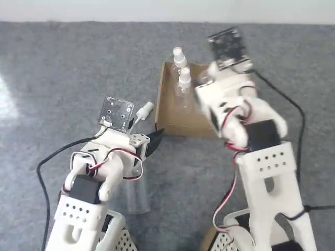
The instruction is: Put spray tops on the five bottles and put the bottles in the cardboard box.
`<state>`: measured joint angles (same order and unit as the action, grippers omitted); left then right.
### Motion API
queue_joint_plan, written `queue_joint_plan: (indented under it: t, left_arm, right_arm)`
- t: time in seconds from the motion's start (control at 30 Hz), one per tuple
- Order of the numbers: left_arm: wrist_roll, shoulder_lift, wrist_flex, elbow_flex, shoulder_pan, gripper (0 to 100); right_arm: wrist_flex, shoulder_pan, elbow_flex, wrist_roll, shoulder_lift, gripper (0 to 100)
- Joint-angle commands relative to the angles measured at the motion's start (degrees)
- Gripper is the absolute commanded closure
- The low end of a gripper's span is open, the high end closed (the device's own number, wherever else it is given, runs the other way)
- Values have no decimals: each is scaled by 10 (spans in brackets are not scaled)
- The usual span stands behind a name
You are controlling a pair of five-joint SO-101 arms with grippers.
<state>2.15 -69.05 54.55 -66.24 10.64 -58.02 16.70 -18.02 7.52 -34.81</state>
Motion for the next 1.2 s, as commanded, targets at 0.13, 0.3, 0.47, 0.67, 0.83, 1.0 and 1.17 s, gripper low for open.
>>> queue_joint_plan:
  t: [0.13, 0.3, 0.47, 0.67, 0.83, 1.0, 1.17]
  left_arm:
    - [-3, -8, -13, 0, -4, 740]
    - [-3, -8, -13, -1, -4, 742]
    - [-3, -8, -13, -1, -4, 742]
    - [-3, -8, -13, -1, -4, 742]
    - [-3, -8, -13, -1, -4, 742]
    - [-3, -8, -13, -1, -4, 742]
    - [-3, -8, -13, -1, -4, 742]
  right_arm:
    - [73, -58, -4, 40, 15, 993]
    - [171, -69, -42, 35, 97, 993]
    - [209, -67, -42, 34, 152, 993]
    - [279, -69, -70, 33, 205, 993]
    - [342, -69, -126, 33, 219, 993]
    - [409, -69, -174, 34, 221, 993]
    - [438, -70, -199, 34, 222, 993]
